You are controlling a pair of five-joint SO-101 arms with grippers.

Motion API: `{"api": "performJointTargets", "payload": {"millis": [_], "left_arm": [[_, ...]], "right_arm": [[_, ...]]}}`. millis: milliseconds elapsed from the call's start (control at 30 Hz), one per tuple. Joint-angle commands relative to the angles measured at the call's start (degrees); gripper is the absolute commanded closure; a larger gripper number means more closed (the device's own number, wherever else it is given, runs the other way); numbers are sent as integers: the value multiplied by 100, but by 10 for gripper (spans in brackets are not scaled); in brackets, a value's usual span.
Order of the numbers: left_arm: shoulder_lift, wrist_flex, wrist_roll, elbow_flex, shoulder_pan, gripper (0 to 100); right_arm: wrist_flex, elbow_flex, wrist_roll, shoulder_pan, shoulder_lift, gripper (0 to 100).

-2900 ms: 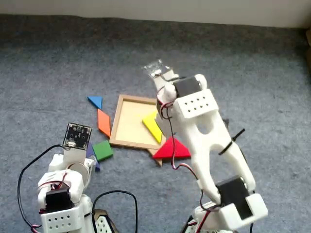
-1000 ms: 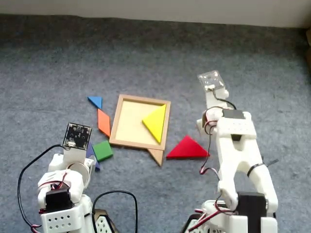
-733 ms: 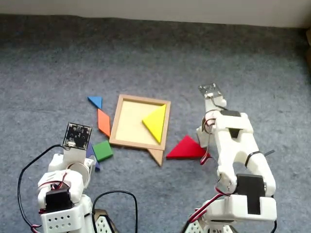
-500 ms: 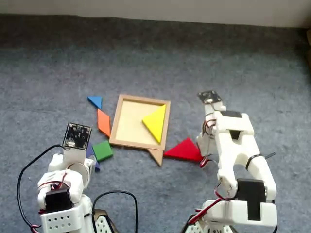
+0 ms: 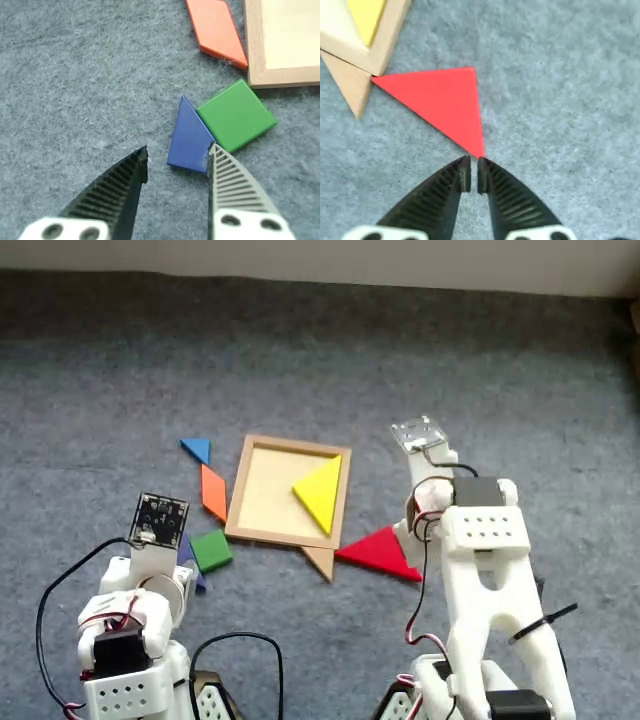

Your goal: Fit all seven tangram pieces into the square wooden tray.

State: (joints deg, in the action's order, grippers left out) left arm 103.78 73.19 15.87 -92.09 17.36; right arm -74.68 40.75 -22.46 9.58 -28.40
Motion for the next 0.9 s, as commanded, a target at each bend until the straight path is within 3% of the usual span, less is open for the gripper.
{"api": "performJointTargets", "payload": {"millis": [0,100,167,300,733,867], "left_arm": [[4,-88,18,40,84,793],[4,-88,18,40,84,793],[4,-88,18,40,84,793],[4,-88,18,40,84,793],[4,-88,26,40,84,793],[4,-88,26,40,84,793]], "right_arm": [[-57,-31,-53,400,-374,728],[119,-31,-53,725,-171,547],[312,-31,-123,945,101,509],[382,-75,-1064,1358,945,509],[541,-532,-2189,1437,2598,509],[892,-523,-2400,1446,2835,574]]}}
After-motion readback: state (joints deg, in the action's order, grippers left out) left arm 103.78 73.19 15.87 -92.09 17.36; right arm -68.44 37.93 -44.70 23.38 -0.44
